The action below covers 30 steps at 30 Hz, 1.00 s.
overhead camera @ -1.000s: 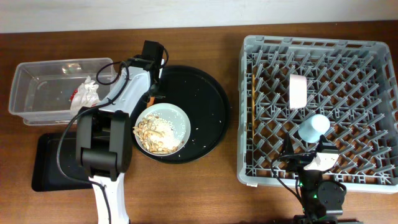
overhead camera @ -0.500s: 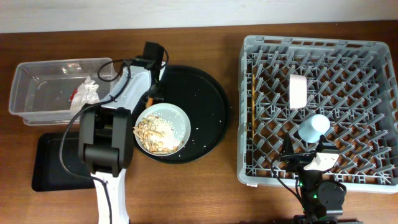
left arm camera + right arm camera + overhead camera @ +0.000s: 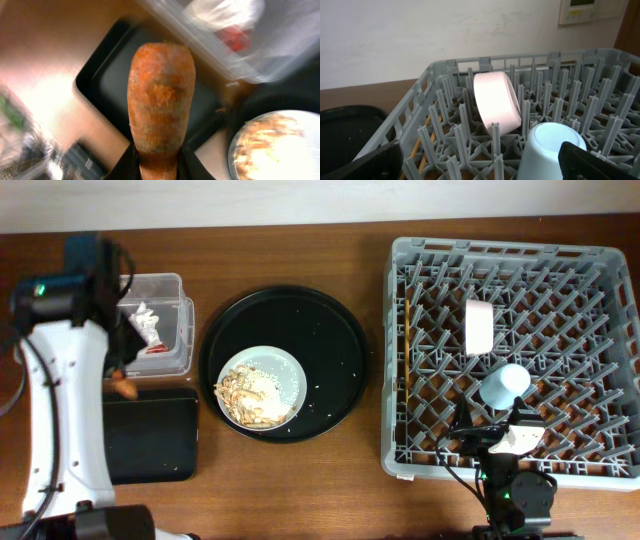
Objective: Sort waste into correct bins and load items into the dishwasher rack
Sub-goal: 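Pick up the carrot with the left gripper and place it on the black tray, then grasp the white plate with the left gripper and tip the rice onto the black tray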
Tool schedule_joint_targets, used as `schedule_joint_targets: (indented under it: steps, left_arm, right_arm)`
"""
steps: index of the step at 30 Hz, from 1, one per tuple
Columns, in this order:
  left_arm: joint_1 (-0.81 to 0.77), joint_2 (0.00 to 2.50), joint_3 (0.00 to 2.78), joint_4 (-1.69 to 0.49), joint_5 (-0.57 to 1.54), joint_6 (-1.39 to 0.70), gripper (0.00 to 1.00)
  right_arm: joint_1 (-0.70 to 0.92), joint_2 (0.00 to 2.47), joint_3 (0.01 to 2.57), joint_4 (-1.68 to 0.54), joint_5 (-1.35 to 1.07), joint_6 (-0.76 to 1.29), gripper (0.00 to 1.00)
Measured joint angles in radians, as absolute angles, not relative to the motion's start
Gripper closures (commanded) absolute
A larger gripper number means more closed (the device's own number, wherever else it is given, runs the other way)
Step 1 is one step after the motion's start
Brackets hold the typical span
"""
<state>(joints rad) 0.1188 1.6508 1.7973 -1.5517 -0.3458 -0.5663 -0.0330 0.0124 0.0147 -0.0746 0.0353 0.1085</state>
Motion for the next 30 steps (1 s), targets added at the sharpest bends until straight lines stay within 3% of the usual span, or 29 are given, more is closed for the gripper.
schedule_joint_targets:
  steps: [5,6,9,10,15,19,21,23,27,30]
  left_arm:
    - [0.404,1.454,1.187,-1.173,-0.222,-0.68,0.94]
    - [0.42,1.453,1.15,-1.144,-0.209,-0.684,0.88]
    - [0.436,1.451,0.916,-0.973,-0.112,-0.706,0.15]
    - [0.436,1.451,0.912,-0.958,-0.088,-0.704,0.13]
    - [0.386,1.451,1.137,-1.047,0.119,-0.575,0.32]
    - [-0.02,1.456,1.213,-0.952,0.146,-0.34,0.34]
    - [-0.289,1.504,1.216,-0.907,0.056,-0.253,0.38]
    - [-0.459,1.6,1.216,-0.861,-0.02,-0.214,0.44]
    - [-0.626,1.806,1.214,-0.78,-0.087,-0.176,0.56]
    - [-0.641,1.876,1.215,-0.779,-0.113,-0.168,0.77]
  right_arm:
    - [-0.033,0.014,0.015,-0.075,0.036,0.108,0.02]
    - [-0.033,0.013,0.015,-0.075,0.036,0.109,0.02]
    - [-0.033,0.013,0.015,-0.076,0.036,0.109,0.02]
    - [-0.033,0.013,0.015,-0.075,0.036,0.109,0.02]
    - [-0.034,0.013,0.015,-0.075,0.036,0.108,0.02]
    - [-0.034,0.012,0.015,-0.075,0.036,0.109,0.02]
    - [-0.034,0.012,0.015,-0.075,0.036,0.109,0.02]
    - [-0.034,0.012,0.015,-0.075,0.036,0.109,0.02]
    - [-0.034,0.012,0.015,-0.075,0.036,0.109,0.02]
    - [-0.034,0.012,0.015,-0.075,0.036,0.109,0.02]
